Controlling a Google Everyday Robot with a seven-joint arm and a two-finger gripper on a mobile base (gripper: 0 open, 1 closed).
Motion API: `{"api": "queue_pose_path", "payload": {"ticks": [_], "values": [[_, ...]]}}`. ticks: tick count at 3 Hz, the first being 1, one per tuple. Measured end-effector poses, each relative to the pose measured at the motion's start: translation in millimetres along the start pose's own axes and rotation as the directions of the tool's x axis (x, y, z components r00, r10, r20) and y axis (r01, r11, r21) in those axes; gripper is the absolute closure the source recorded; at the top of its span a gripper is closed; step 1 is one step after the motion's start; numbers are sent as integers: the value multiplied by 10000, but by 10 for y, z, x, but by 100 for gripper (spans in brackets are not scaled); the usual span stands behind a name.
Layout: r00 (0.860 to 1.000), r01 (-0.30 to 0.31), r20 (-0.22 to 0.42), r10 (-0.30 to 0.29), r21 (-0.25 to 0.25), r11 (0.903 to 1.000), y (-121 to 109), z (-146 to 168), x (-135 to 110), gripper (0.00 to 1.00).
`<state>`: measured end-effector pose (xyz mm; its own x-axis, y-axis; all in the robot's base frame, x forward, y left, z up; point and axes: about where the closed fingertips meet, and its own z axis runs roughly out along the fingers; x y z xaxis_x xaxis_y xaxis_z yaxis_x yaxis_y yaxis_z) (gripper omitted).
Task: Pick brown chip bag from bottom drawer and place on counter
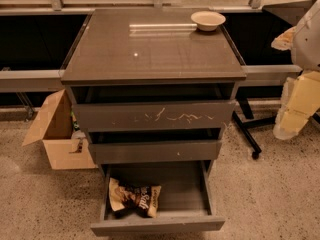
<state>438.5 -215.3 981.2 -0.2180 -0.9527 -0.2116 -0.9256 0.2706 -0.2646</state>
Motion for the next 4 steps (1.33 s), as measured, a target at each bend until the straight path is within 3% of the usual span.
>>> {"api": "queue_pose_path", "payload": {"ticks": [1, 2, 3, 4], "values": [[10000, 0, 0, 0, 0, 10000, 0, 0, 0, 0], [9984, 18, 559, -9, -169, 9999, 46, 246, -44, 0], [9781, 307, 2077, -168, -640, 9975, 216, 823, -209, 0], [9253, 593, 3785, -215, -885, 9943, 398, 1324, -463, 0]]}}
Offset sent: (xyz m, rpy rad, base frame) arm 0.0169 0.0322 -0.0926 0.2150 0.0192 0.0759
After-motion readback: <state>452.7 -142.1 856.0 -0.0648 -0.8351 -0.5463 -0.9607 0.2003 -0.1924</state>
